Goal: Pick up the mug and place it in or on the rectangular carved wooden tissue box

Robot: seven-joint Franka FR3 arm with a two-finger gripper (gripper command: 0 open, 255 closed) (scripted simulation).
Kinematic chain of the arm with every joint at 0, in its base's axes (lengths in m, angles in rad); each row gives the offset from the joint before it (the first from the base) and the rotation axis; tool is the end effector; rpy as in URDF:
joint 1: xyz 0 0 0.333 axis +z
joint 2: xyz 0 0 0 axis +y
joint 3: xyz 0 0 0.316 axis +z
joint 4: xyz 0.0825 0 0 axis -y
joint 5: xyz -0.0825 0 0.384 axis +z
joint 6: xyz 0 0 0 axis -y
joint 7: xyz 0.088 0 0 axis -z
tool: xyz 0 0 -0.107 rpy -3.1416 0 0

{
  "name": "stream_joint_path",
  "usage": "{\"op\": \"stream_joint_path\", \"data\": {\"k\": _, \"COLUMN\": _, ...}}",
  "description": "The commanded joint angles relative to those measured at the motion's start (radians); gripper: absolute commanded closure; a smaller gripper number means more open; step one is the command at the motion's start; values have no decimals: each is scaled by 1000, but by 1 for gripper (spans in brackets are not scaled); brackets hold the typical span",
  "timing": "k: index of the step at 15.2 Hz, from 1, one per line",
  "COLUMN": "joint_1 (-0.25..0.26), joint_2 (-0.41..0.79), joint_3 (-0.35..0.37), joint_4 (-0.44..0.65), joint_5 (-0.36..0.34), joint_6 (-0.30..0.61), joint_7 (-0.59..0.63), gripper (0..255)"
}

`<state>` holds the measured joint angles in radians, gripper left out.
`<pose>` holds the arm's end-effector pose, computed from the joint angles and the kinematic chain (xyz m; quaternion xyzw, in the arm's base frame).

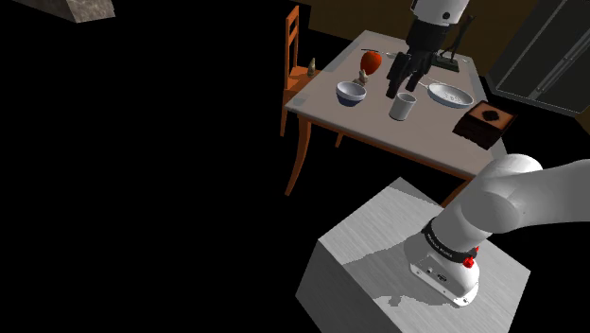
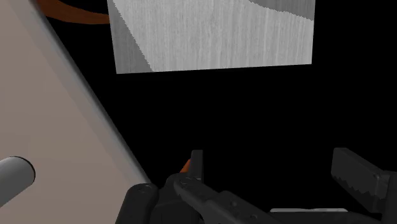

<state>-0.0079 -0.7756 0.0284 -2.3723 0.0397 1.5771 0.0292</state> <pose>0.3095 0.0130 0.5801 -0.9999 0.0088 0.0101 0.0097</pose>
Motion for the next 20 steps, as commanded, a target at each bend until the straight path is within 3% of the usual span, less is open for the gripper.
{"op": "stream_joint_path", "data": {"k": 1, "joint_1": 0, "joint_2": 0, "joint_3": 0, "joint_4": 0, "joint_5": 0, "joint_6": 0, "joint_7": 0, "gripper": 0}}
{"op": "stream_joint_path", "data": {"k": 11, "joint_1": -82, "joint_2": 167, "joint_3": -163, "joint_4": -26, "joint_5": -125, "joint_6": 197, "joint_7": -166, "gripper": 0}}
{"op": "stream_joint_path", "data": {"k": 20, "joint_1": -136, "joint_2": 399, "joint_3": -305, "joint_4": 49, "joint_5": -179, "joint_6": 370, "joint_7": -311, "gripper": 0}}
